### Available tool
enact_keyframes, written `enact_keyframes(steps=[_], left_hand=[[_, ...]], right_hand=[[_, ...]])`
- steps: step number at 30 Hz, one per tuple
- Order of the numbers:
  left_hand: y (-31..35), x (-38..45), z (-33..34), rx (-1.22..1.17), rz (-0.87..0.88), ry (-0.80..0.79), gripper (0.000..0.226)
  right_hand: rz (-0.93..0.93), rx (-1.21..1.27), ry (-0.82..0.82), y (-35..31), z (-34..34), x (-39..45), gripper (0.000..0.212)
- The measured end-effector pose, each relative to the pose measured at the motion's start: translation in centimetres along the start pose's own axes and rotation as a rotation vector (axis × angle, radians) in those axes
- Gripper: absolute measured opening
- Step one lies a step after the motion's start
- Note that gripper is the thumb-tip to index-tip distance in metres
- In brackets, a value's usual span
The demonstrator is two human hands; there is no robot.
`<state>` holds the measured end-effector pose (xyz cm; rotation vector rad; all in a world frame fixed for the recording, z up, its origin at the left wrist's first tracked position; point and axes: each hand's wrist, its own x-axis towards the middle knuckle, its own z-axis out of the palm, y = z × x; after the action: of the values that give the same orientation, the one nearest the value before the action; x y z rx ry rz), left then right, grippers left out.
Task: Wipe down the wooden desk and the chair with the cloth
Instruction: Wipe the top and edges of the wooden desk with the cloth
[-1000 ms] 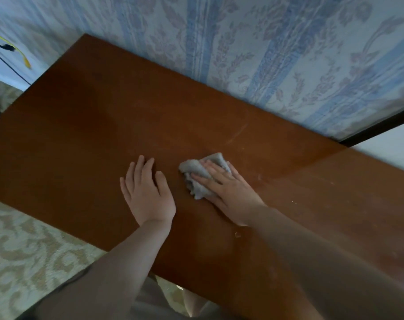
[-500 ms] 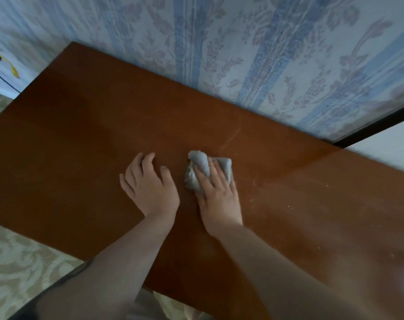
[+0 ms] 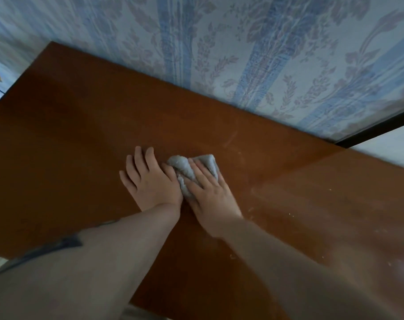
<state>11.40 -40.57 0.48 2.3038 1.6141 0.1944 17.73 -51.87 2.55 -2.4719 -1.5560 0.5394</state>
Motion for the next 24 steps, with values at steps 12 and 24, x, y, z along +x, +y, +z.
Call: enact_keyframes(steps=[12,24], left_hand=[[0.2,0.2,-0.1,0.096,0.006,-0.097,0.055],[0.2,0.1,0.2,0.125,0.014,-0.081,0.057]], right_hand=[[-0.028,-0.021,0.026,1.3,0.0,1.0,0.054],[0.002,0.003,0.060,2.5,-1.3,4.4,0.056]])
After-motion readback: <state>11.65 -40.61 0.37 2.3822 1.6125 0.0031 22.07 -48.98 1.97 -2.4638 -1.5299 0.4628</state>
